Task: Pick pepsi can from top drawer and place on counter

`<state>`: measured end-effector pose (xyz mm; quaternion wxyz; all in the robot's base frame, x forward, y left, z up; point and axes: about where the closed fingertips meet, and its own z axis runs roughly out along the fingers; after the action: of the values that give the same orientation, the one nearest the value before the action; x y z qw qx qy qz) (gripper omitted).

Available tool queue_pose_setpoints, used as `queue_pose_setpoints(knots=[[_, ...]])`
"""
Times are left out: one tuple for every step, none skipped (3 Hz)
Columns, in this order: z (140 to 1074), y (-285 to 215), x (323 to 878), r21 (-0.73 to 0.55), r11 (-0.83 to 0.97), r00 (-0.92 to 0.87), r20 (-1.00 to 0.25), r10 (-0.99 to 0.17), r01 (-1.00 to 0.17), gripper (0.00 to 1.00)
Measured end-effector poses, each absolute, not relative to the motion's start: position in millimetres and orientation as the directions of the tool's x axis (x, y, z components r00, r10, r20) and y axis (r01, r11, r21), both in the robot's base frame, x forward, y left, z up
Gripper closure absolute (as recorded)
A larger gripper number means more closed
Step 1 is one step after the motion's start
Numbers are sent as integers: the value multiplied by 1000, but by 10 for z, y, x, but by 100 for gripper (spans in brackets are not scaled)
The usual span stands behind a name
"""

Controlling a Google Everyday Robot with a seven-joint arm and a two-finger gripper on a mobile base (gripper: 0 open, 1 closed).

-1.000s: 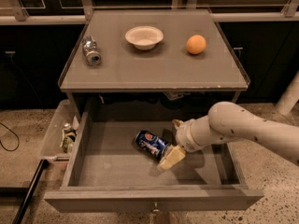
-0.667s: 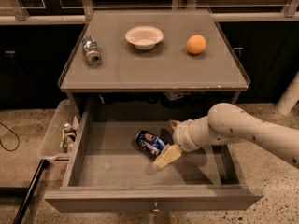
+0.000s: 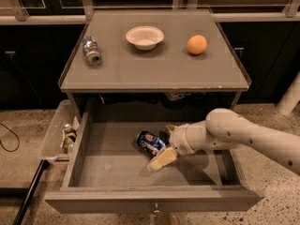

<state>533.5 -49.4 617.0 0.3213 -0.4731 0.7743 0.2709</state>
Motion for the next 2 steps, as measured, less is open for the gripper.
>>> queue_pose_setpoints(knots=[[6166,-492,5336,115,406,-346,-754,-558,-906,18],[6166,-491,5336,115,406,-346,-754,-558,-906,43]])
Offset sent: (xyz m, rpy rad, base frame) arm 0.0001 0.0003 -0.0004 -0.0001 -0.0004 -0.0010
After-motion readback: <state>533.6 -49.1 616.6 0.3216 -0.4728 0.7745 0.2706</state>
